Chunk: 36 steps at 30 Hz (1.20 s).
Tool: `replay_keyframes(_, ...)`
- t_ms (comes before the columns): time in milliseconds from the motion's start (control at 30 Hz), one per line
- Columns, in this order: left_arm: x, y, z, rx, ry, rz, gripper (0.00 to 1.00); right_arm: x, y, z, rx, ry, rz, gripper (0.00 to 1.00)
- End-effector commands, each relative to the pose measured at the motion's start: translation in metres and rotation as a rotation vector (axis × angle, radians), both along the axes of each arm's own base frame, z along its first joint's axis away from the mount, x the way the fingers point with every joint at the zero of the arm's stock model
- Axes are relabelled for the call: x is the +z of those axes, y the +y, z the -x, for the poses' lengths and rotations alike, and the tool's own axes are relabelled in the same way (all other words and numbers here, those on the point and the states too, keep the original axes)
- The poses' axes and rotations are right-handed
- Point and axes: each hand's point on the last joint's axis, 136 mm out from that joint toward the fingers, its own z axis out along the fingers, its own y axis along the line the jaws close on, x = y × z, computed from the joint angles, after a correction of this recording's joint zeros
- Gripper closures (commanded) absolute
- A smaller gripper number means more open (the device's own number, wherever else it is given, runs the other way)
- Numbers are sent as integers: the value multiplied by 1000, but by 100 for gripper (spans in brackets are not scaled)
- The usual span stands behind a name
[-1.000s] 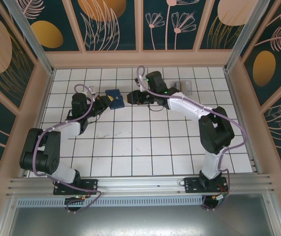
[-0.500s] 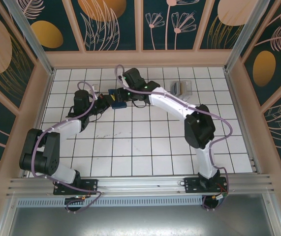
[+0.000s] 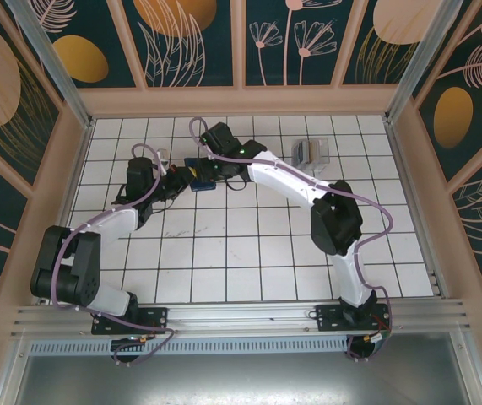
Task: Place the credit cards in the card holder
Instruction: Open the button on the card holder, then open the card holder at the center of the table.
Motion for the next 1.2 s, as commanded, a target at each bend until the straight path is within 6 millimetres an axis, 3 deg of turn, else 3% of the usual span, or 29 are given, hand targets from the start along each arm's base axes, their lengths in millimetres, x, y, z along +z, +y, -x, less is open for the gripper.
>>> replay_keyframes(0,33,-2,-7,2,-103,23,100,-23,-9,13,-15,62,96,63)
replay_keyframes(133,29,-2,-7,4,-100,22,100,-27,-11,6,-29,38,115,72)
replay_keyframes(433,10,-4,-1,-22,-62,4,100,-12,-25,-16,-90,-27,123,100)
replay_keyframes(767,-16,-4,-1,-33,-22,-21,100,-7,-59,-19,-126,-48,84,100)
replay_keyframes(900,-22,-28,6,-143,-28,-1,97,-9,-67,-6,-102,-5,40,100)
replay_keyframes(1000,-49,-46,11,-183,22,-66,95,-11,-74,8,-80,2,-9,100)
replay_keyframes(1067,-59,-57,15,-207,49,-29,95,-12,-83,14,-97,23,-24,100)
replay_keyframes(1100,-74,-62,19,-216,83,-9,95,-14,-88,18,-104,36,-31,100)
replay_keyframes(1167,-80,-70,23,-231,81,24,93,-18,-93,26,-97,46,-50,100)
